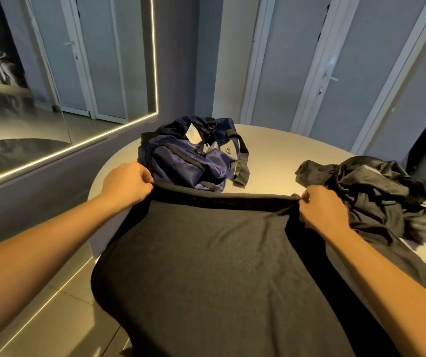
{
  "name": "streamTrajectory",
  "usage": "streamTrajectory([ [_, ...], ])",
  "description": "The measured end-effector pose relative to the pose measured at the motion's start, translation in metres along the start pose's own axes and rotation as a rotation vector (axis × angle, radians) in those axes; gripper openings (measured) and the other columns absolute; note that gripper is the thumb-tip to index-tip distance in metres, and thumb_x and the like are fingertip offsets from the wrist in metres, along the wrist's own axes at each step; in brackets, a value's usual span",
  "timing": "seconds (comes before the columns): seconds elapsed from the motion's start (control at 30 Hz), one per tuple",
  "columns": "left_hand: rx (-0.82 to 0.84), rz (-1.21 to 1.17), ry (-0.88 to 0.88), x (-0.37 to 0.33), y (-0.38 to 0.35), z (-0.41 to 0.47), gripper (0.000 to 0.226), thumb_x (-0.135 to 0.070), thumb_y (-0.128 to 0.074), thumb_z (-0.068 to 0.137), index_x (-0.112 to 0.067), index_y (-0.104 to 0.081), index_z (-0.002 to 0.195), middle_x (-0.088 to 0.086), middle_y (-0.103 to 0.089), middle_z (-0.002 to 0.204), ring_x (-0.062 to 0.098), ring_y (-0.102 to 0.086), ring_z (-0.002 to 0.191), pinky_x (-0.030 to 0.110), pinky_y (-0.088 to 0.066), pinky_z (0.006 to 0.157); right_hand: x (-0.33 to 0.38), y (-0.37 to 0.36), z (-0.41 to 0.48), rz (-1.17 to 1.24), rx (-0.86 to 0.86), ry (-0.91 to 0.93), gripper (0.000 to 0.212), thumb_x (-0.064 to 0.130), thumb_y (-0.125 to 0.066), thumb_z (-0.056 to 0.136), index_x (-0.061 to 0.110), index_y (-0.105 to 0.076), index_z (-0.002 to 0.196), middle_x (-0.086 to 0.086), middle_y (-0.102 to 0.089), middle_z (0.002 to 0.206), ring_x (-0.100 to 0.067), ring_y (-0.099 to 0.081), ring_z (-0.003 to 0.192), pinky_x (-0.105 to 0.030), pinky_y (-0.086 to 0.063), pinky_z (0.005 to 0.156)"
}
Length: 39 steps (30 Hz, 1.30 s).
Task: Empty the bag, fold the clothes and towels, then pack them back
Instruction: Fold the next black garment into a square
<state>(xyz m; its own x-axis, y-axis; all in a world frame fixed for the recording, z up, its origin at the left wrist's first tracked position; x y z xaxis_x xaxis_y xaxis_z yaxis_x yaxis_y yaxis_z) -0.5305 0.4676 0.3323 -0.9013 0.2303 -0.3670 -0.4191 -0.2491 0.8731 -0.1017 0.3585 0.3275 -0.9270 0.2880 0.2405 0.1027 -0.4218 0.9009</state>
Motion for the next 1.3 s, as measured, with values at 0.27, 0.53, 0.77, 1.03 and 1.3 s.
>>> streamTrajectory([
  [0.27, -0.001, 0.098, -0.213, 0.009, 0.001, -0.083, 0.025, -0.029, -0.067, 0.095, -0.027, -0.075, 0.119, -0.002, -0.076, 0.109, 0.024, -0.068, 0.099, 0.038, -0.054, 0.084, -0.015, -0.016, -0.084, 0.228, -0.030, -0.023, 0.014, 0.026, -0.056, 0.099, 0.025, -0.063, 0.111, 0.007, -0.061, 0.074, -0.015, -0.057, 0.069, -0.034, -0.044, 0.066],
  [0.53, -0.220, -0.054, -0.150, 0.015, 0.009, -0.102, 0.018, -0.023, -0.065, 0.097, -0.023, -0.072, 0.113, -0.003, -0.074, 0.104, 0.021, -0.067, 0.091, 0.039, -0.054, 0.080, -0.012, -0.008, -0.094, 0.229, -0.083, 0.000, 0.011, 0.030, -0.055, 0.100, 0.024, -0.064, 0.104, 0.009, -0.057, 0.062, -0.009, -0.054, 0.060, -0.031, -0.040, 0.061],
  [0.77, -0.073, 0.094, -0.194, 0.019, 0.006, -0.099, 0.009, -0.023, -0.078, 0.084, -0.027, -0.076, 0.092, -0.006, -0.053, 0.111, 0.017, -0.051, 0.100, 0.039, -0.045, 0.088, -0.012, 0.000, -0.101, 0.294, -0.103, -0.014, 0.023, 0.025, -0.059, 0.096, 0.023, -0.060, 0.073, 0.005, -0.056, 0.055, -0.013, -0.053, 0.055, -0.030, -0.036, 0.056],
  [1.03, -0.126, 0.077, -0.252, 0.015, 0.007, -0.103, 0.009, -0.016, -0.071, 0.085, -0.022, -0.072, 0.091, -0.004, -0.066, 0.103, 0.020, -0.057, 0.100, 0.043, -0.040, 0.094, -0.011, -0.001, -0.102, 0.234, -0.139, -0.005, 0.035, 0.029, -0.058, 0.096, 0.021, -0.054, 0.062, 0.002, -0.052, 0.051, -0.016, -0.051, 0.053, -0.031, -0.036, 0.053],
  [1.3, 0.065, 0.123, -0.243, 0.021, 0.000, -0.106, 0.011, -0.032, -0.056, 0.082, -0.030, -0.066, 0.084, -0.009, -0.064, 0.094, 0.016, -0.056, 0.093, 0.039, -0.043, 0.091, -0.010, -0.004, -0.100, 0.224, -0.111, 0.003, 0.038, 0.030, -0.057, 0.096, 0.016, -0.056, 0.060, 0.002, -0.052, 0.051, -0.017, -0.051, 0.053, -0.033, -0.043, 0.055],
])
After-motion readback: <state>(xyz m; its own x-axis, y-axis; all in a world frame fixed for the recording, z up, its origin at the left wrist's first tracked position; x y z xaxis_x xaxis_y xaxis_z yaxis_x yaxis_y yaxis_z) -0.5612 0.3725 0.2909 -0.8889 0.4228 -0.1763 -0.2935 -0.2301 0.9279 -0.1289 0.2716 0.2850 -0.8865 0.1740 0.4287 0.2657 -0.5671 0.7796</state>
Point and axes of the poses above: each hand's wrist, its own z-axis towards the middle knuckle, its own y-axis out of the back of the hand, x = y × z, the point moved 4 cm from there along z, towards the middle knuckle
